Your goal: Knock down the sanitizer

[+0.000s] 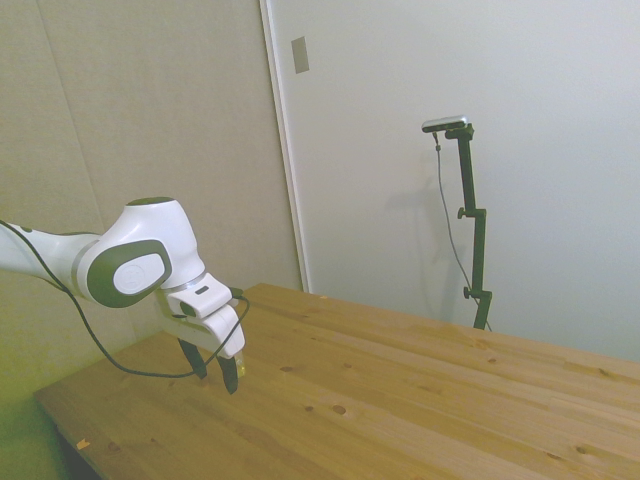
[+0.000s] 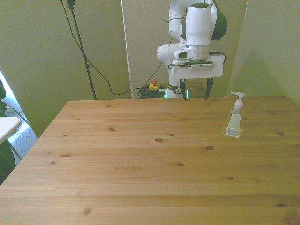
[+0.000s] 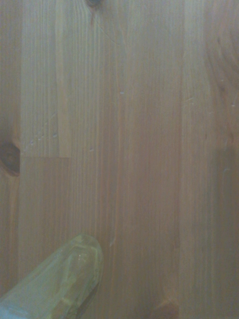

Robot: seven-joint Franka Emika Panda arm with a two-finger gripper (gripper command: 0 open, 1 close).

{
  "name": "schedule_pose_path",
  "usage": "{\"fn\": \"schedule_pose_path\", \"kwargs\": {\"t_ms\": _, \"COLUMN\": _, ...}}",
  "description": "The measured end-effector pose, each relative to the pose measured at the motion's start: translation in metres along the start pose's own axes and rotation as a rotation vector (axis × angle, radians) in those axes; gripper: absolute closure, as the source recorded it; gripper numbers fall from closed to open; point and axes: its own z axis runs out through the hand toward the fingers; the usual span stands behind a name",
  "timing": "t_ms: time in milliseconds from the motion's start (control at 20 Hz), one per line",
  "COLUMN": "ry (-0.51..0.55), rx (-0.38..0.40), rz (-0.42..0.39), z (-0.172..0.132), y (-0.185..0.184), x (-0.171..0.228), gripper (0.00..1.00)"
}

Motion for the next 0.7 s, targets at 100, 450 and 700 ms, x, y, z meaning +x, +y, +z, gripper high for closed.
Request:
{"fn": "schedule_pose_path", "kwargs": {"t_ms": 100, "ry": -0.008, "rx": -0.008, "rz": -0.001, "z": 0.004, "y": 0.001, "x": -0.001, "gripper": 0.00}}
{"fn": "schedule_pose_path", "kwargs": {"t_ms": 450, "ry": 0.017, "rx": -0.012, "rz": -0.013, "z": -0.003, "y": -0.034, "x": -0.019, "gripper": 1.00}}
{"fn": "schedule_pose_path", "kwargs": {"t_ms": 700, "ry": 0.035, "rx": -0.028, "rz": 0.011, "z": 0.000, "y": -0.067, "x": -0.030, "gripper": 1.00}}
